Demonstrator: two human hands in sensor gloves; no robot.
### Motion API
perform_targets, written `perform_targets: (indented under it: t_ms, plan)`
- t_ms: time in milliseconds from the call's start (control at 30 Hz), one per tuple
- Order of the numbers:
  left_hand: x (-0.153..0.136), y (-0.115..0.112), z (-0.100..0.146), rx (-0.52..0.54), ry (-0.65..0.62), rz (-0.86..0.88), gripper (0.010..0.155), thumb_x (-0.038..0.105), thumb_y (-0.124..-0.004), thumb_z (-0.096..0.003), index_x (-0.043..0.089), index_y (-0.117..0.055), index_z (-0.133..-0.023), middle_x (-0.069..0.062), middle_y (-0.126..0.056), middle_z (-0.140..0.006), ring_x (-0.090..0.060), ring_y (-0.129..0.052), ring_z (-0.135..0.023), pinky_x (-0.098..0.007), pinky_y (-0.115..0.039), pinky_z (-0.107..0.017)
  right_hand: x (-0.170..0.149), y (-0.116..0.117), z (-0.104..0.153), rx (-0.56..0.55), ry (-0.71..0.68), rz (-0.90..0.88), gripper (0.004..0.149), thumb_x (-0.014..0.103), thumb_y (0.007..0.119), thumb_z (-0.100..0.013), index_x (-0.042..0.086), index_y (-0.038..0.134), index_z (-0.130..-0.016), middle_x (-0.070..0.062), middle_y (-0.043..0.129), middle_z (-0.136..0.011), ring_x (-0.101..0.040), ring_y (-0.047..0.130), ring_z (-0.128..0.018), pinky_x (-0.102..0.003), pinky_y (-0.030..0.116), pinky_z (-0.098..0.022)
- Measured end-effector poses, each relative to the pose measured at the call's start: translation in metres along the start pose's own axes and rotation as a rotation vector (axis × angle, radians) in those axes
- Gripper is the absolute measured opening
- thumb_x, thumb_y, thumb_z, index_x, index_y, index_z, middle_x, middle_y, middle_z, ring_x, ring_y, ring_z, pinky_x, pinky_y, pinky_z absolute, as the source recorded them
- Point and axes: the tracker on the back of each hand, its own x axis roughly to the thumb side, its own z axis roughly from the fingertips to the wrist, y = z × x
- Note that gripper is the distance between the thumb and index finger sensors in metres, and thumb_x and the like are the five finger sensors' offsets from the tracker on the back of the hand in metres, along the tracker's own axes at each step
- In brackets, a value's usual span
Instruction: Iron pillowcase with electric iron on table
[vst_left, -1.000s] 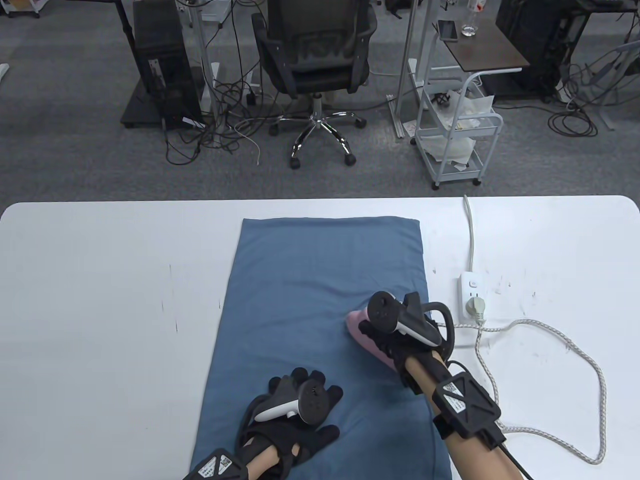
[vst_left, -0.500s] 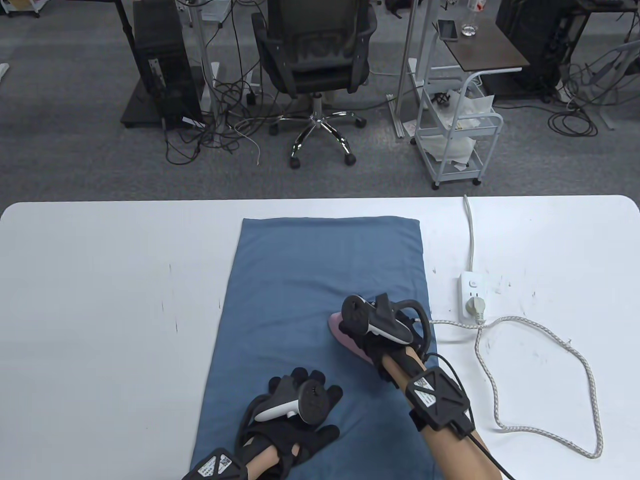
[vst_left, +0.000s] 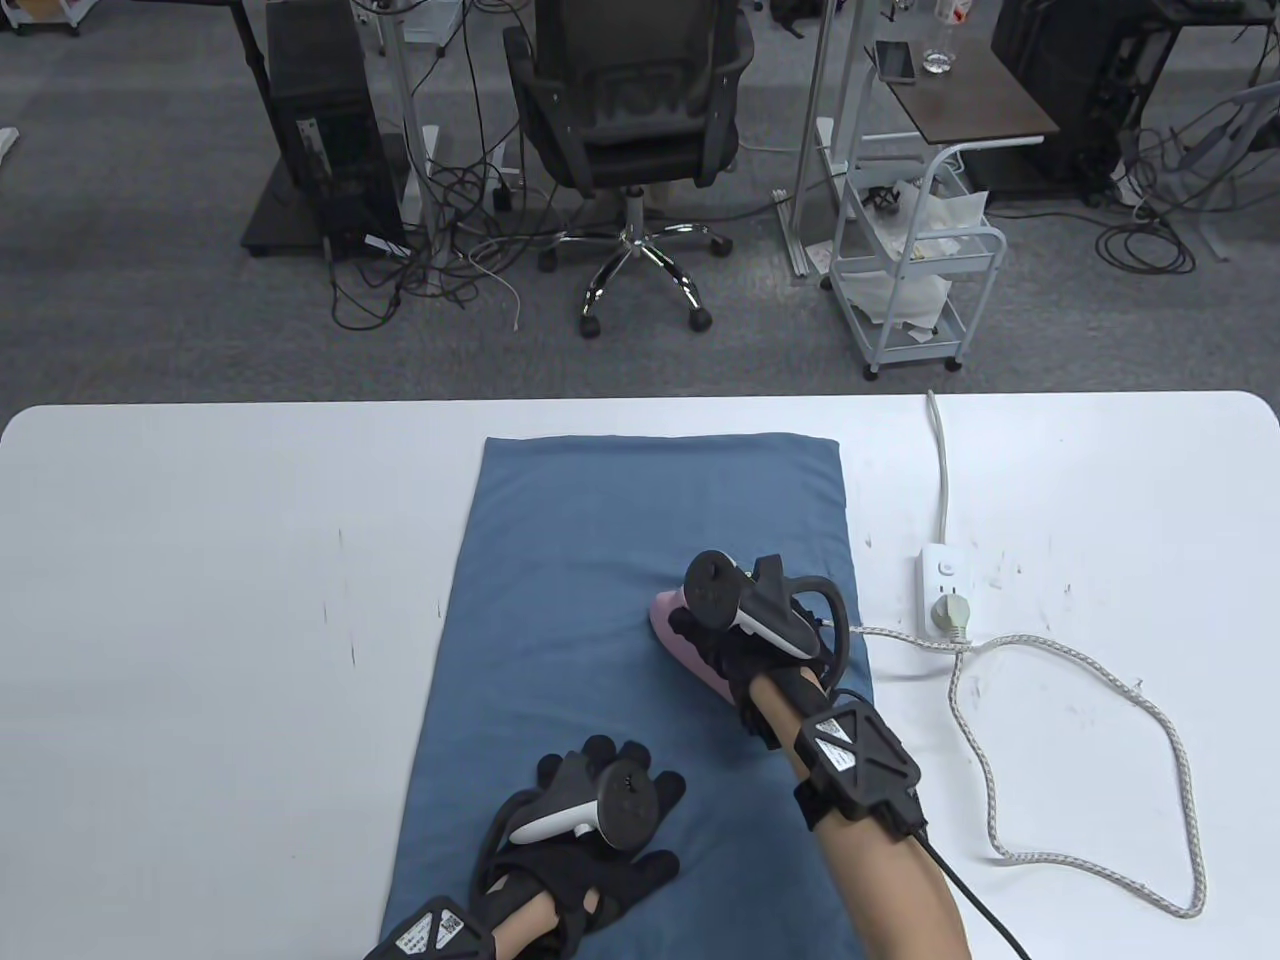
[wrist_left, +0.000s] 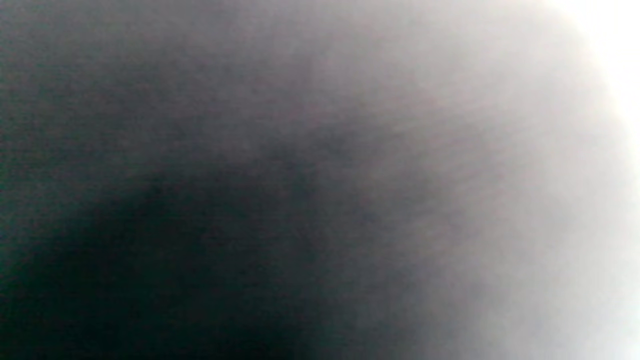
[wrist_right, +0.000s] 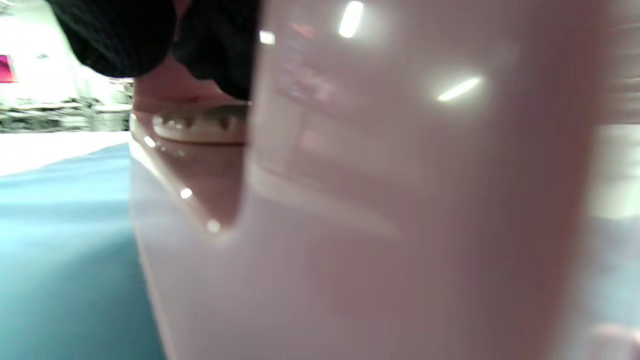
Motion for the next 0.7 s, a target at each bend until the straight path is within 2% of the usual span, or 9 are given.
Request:
perform_targets:
  t_ms: [100, 267, 400, 567, 700]
  plan:
    - [0.0, 0.0, 0.0, -0.001, 0.0, -0.001, 0.076, 0.065, -0.041, -0.0488, 0.046, 0.014, -0.098, 0.004, 0.034, -0.1, -0.033, 0.036, -0.091, -0.069, 0.015, -0.059, 0.017, 0.0, 0.025, 0.029, -0.1, 0.033, 0.067, 0.055, 0.074, -0.045, 0.013, 0.068, -0.096, 0.006, 0.095, -0.047, -0.01, 0.096, -0.026, -0.038, 0.091, -0.037]
    - [0.0, 0.0, 0.0, -0.001, 0.0, -0.001, 0.076, 0.065, -0.041, -0.0489, 0.045, 0.014, -0.098, 0.004, 0.034, -0.1, -0.033, 0.036, -0.091, -0.069, 0.016, -0.059, 0.029, 0.013, 0.033, 0.094, -0.163, 0.071, 0.066, 0.055, 0.074, -0.045, 0.014, 0.068, -0.096, 0.007, 0.094, -0.048, -0.009, 0.096, -0.028, -0.037, 0.091, -0.038]
    - [0.001, 0.0, 0.0, -0.003, 0.0, -0.001, 0.077, 0.065, -0.041, -0.0488, 0.045, 0.014, -0.098, 0.004, 0.034, -0.1, -0.034, 0.036, -0.09, -0.069, 0.016, -0.058, 0.028, 0.016, 0.015, 0.047, -0.145, 0.077, 0.064, 0.055, 0.074, -0.045, 0.014, 0.071, -0.093, 0.007, 0.094, -0.047, -0.009, 0.096, -0.027, -0.037, 0.091, -0.037]
    - [0.001, 0.0, 0.001, -0.004, 0.002, -0.007, 0.077, 0.066, -0.04, -0.0487, 0.045, 0.015, -0.098, 0.003, 0.035, -0.1, -0.034, 0.036, -0.09, -0.069, 0.016, -0.058, 0.011, 0.017, -0.036, 0.043, 0.023, 0.041, 0.063, 0.055, 0.074, -0.045, 0.012, 0.072, -0.091, 0.007, 0.093, -0.046, -0.009, 0.095, -0.027, -0.038, 0.091, -0.037]
    - [0.001, 0.0, 0.001, -0.005, 0.002, -0.008, 0.076, 0.066, -0.04, -0.0487, 0.045, 0.015, -0.098, 0.003, 0.035, -0.099, -0.034, 0.037, -0.09, -0.069, 0.016, -0.058, 0.004, 0.017, -0.061, 0.047, 0.117, 0.017, 0.062, 0.055, 0.075, -0.045, 0.012, 0.072, -0.091, 0.008, 0.093, -0.046, -0.006, 0.094, -0.023, -0.033, 0.092, -0.033]
